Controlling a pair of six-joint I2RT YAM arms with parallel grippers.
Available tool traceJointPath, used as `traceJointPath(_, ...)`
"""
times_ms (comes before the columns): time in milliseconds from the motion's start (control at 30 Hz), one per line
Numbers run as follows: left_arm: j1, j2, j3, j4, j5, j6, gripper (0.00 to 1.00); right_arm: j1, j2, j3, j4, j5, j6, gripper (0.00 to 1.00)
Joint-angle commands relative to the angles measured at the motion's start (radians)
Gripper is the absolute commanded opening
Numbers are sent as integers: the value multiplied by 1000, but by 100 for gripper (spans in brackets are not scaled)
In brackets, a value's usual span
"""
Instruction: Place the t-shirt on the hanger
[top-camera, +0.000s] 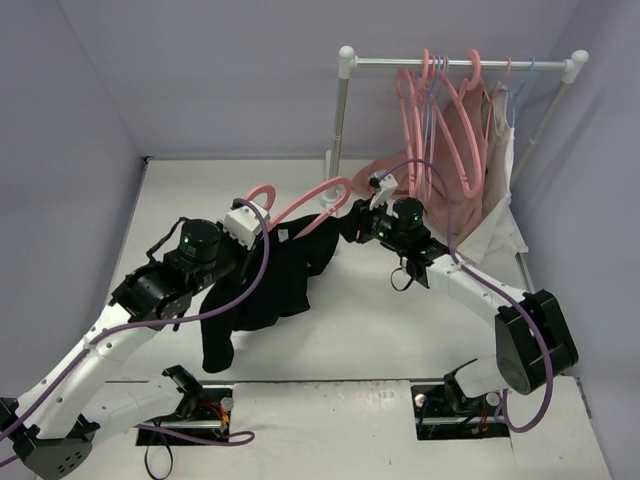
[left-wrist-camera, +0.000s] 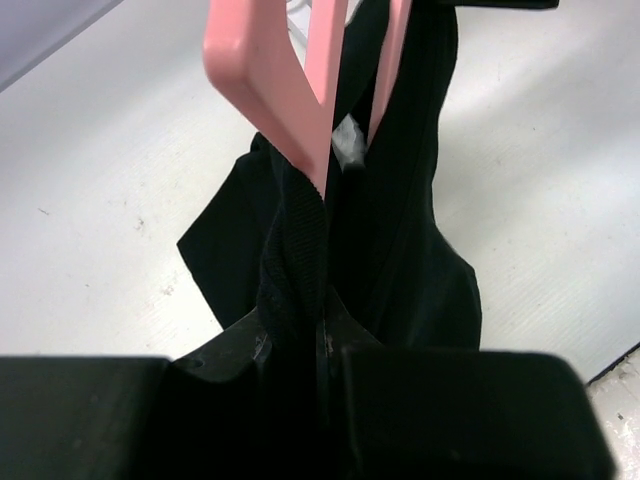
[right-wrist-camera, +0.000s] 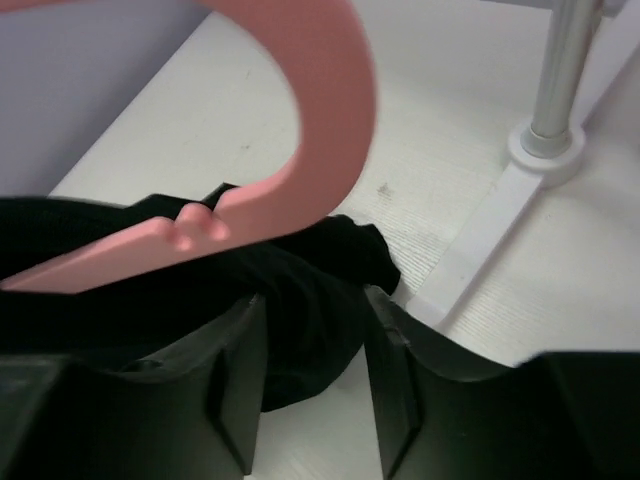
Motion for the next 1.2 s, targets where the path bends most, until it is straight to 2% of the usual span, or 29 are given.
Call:
traceJointPath(0,13,-57,13,66,-56,-15,0,-53,-56,-38,-69,115,-173,56)
traceJointPath(100,13,-54,-2,69,-31,-4,0,-75,-124,-11,-208,64,-291,74)
traceJointPath(233,14,-49,-10,69,25,36,0,-92,-264,48,-355,-20,-488,78)
traceJointPath(367,17,-45,-15,60,93,70,0,-92,-347,116,-358,-256,-573,78)
traceJointPath(500,19,-35,-13,55,100,86,0,-92,-319,242,-437,-353,-625,79)
traceJointPath(600,19,-29,4,55,74,96,0,-90,-288,270,-469,-406,-644,81)
traceJointPath(1000,19,28,87,-105,325,263,0,-6,-141,390,-514,-619,-762,86)
traceJointPath(1167,20,78,125,-156,362,304,0,61,-113,395,-544,-582,-807,85)
